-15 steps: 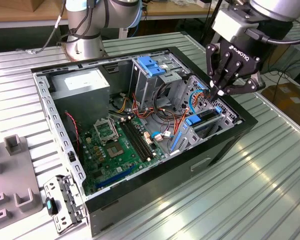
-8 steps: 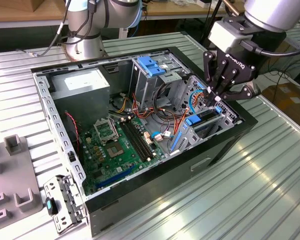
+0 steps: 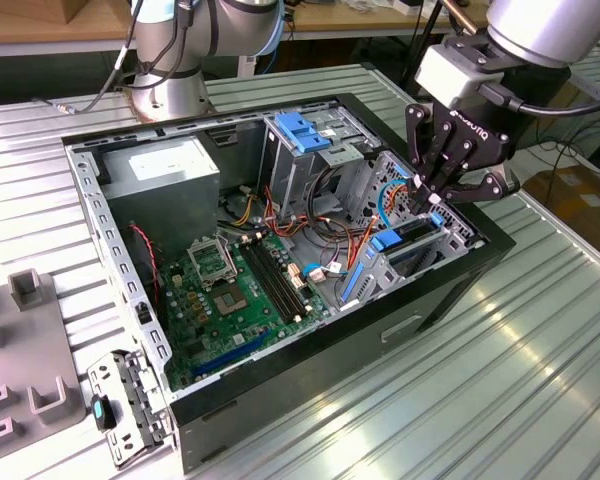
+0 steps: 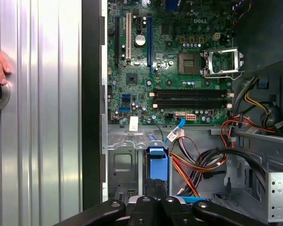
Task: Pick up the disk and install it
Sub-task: 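Insert the disk into the insertion slot, then insert the first disk wire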
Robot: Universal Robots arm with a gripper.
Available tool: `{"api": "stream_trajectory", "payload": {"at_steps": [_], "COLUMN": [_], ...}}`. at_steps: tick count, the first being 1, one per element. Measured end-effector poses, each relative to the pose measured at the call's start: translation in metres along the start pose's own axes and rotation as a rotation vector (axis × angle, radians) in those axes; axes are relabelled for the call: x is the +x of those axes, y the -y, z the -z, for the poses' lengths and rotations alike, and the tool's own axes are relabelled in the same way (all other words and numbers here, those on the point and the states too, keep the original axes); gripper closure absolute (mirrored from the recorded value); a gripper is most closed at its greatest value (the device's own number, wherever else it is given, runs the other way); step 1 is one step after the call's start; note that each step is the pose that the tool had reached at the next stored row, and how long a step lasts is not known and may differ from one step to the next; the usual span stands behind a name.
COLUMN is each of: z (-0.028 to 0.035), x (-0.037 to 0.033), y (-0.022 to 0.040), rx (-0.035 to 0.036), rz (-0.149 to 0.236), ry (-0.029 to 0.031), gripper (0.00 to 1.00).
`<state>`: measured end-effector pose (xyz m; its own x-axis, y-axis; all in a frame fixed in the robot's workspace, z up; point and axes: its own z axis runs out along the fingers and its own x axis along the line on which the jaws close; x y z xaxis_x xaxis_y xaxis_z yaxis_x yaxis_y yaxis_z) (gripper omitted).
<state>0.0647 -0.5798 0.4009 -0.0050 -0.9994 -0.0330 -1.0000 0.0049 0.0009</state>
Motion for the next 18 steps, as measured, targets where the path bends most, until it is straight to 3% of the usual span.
{"api": "stream_trajectory", "payload": {"at_steps": [8, 14, 18], "z": [-0.0002, -0.0006, -0.0013], "x": [0.0, -0.0001, -0.0001], "y": [0.0011, 0.0247, 0.036], "rx": [0.0, 0.0, 0.0], "rz": [0.0, 0.0, 0.0], "ry": [0.0001, -0.0015, -0.0016], "gripper": [0.89, 0.89, 0.89]}}
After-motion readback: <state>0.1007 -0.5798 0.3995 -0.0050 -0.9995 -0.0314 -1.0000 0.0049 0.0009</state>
